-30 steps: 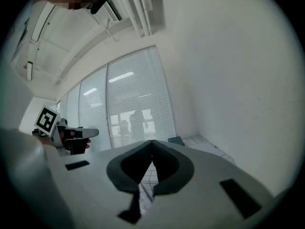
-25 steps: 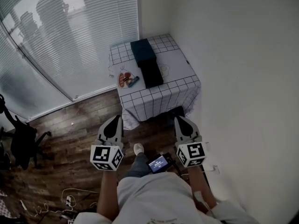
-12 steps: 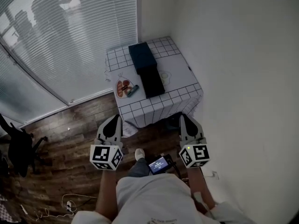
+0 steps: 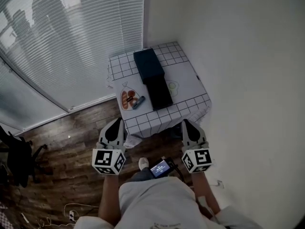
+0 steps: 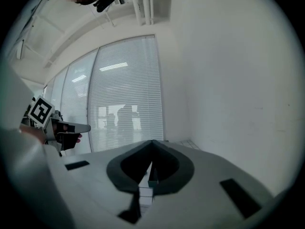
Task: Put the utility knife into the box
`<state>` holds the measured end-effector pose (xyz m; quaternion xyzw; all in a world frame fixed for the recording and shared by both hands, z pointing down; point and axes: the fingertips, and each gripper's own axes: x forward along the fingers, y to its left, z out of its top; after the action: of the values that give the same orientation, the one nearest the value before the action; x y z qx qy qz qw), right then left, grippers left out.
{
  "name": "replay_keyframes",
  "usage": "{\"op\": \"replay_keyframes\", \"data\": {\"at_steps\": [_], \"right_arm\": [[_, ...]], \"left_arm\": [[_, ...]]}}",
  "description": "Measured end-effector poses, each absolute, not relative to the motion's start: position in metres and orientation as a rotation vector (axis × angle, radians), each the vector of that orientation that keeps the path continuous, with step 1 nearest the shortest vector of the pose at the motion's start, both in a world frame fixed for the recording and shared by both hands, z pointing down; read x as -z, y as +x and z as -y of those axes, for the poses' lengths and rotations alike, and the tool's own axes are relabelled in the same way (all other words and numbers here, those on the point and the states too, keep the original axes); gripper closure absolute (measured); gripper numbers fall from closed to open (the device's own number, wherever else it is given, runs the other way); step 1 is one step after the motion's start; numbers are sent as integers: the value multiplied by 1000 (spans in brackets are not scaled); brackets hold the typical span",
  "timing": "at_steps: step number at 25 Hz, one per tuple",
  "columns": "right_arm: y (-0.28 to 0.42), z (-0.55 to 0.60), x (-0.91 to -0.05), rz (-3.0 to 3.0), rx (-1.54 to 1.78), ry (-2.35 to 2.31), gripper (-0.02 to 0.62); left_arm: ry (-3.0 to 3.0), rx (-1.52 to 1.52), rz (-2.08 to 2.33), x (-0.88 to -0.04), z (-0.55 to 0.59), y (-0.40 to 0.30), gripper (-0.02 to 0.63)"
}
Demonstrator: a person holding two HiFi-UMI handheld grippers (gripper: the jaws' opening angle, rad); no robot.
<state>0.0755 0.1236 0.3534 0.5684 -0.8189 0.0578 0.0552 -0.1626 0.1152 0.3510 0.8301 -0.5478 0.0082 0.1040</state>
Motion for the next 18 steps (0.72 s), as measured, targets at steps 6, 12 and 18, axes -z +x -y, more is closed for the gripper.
{"op": "replay_keyframes", "data": {"at_steps": [6,12,18], "right_arm": [[80,-114,-365,2457,-231,1745,589],[96,-106,-367,2427,-270,1835,589],[90,-81,-372,2419,-245,1793,589]], "left_arm": [[2463,-36,1591,-357,-97,-170,598],[2467,-70,1565,-366,-83,-167,598],[2480,-82,1561,-370,-59,-161,598]]}}
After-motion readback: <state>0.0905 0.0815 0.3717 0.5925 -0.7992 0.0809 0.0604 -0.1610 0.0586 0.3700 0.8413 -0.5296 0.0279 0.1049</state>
